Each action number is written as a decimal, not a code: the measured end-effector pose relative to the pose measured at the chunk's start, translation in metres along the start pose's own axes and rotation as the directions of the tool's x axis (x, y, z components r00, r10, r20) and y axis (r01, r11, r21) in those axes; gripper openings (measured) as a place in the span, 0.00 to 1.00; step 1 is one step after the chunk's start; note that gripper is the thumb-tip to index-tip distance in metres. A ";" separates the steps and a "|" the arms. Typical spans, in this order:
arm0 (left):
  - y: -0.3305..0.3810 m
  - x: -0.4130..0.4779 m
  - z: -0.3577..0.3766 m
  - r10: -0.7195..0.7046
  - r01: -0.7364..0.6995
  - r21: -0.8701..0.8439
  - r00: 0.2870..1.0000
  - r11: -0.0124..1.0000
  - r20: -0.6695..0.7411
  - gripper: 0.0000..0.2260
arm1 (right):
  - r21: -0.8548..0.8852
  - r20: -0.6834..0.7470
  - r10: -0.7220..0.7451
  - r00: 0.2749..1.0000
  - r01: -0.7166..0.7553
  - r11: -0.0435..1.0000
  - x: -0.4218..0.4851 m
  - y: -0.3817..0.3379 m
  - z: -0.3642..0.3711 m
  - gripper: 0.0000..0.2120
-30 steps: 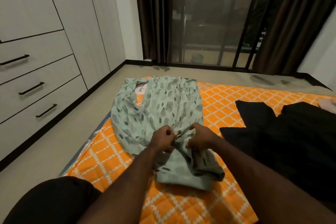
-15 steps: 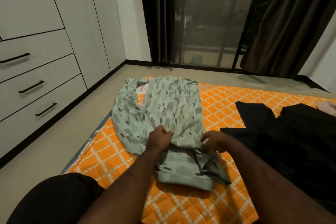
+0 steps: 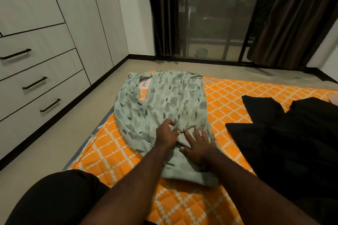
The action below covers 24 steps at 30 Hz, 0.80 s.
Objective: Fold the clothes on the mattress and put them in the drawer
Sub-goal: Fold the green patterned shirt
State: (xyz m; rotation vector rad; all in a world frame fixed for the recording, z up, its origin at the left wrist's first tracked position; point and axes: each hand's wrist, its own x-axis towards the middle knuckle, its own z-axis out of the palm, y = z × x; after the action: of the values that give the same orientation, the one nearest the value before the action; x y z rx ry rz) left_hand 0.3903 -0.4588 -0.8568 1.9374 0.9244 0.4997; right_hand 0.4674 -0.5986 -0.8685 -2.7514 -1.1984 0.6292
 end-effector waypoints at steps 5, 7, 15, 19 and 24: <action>0.001 0.001 -0.001 0.056 -0.060 -0.019 0.989 0.998 -0.137 0.14 | -0.143 -0.309 -0.053 0.950 0.009 0.990 -0.008 -0.001 -0.021 0.37; 0.002 0.001 -0.002 0.024 -0.037 -0.074 0.985 0.997 -0.168 0.15 | -0.174 -0.327 -0.034 0.944 -0.025 0.984 -0.011 0.000 -0.032 0.35; 0.005 -0.003 -0.002 -0.072 0.073 -0.027 0.997 0.997 0.037 0.29 | 0.067 -0.007 0.109 0.994 -0.109 0.992 -0.013 -0.013 -0.050 0.13; 0.008 -0.006 0.001 0.034 -0.035 0.011 0.998 0.999 0.057 0.25 | 0.613 0.140 0.092 0.986 -0.160 0.774 -0.016 -0.013 -0.054 0.07; 0.009 -0.005 -0.001 0.070 -0.070 0.005 0.997 0.998 0.026 0.17 | 0.891 0.251 0.023 0.968 -0.240 0.385 -0.025 -0.013 -0.063 0.04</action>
State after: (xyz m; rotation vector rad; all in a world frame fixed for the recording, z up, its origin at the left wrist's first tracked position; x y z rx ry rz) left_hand 0.3899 -0.4646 -0.8485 1.9823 0.8448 0.5122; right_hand 0.4680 -0.6014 -0.7995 -1.7926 -0.3496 1.1662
